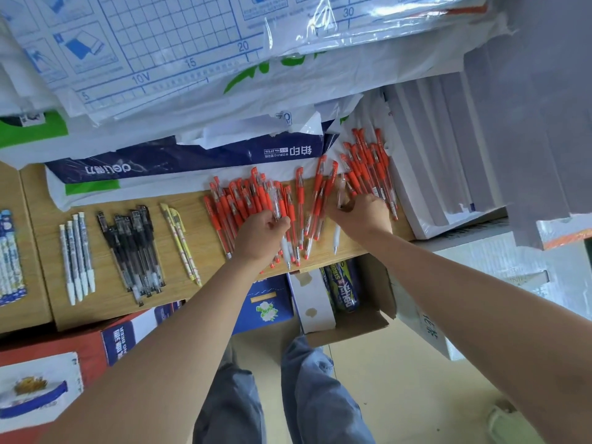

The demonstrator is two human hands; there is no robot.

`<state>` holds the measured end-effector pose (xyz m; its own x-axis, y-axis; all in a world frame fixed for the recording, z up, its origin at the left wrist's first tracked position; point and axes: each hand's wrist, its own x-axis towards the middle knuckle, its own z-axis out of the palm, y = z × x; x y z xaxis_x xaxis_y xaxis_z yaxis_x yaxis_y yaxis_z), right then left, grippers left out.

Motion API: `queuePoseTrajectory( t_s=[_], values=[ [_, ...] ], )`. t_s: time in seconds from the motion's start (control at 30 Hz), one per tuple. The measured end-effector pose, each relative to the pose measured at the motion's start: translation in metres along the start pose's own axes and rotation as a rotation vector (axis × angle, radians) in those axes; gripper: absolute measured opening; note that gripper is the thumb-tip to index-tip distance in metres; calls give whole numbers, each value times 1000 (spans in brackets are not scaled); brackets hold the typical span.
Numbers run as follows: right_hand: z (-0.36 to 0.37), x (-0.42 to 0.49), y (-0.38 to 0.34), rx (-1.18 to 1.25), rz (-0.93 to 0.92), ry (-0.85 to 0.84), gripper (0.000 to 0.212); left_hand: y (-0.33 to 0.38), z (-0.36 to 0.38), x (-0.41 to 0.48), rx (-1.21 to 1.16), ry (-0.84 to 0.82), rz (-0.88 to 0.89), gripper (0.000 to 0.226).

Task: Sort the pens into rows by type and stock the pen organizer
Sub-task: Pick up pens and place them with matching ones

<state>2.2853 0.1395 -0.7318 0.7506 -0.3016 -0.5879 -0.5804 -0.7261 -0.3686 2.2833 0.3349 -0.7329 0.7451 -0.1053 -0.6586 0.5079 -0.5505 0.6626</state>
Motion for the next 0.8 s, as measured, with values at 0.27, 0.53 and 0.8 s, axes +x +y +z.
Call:
queuePoseTrajectory(
  t_s=[0.27, 0.53, 0.8],
  values=[
    [-5, -38, -49, 31, -262, -420, 12, 14, -10, -26, -310, -72, -28, 40],
    [38, -60, -93, 107, -459, -358, 6, -32, -70, -41, -301, 69, 9, 31],
    [107, -56, -129, -98, -743, -53, 35, -98, -102, -32, -164, 207, -68, 40]
  ],
)
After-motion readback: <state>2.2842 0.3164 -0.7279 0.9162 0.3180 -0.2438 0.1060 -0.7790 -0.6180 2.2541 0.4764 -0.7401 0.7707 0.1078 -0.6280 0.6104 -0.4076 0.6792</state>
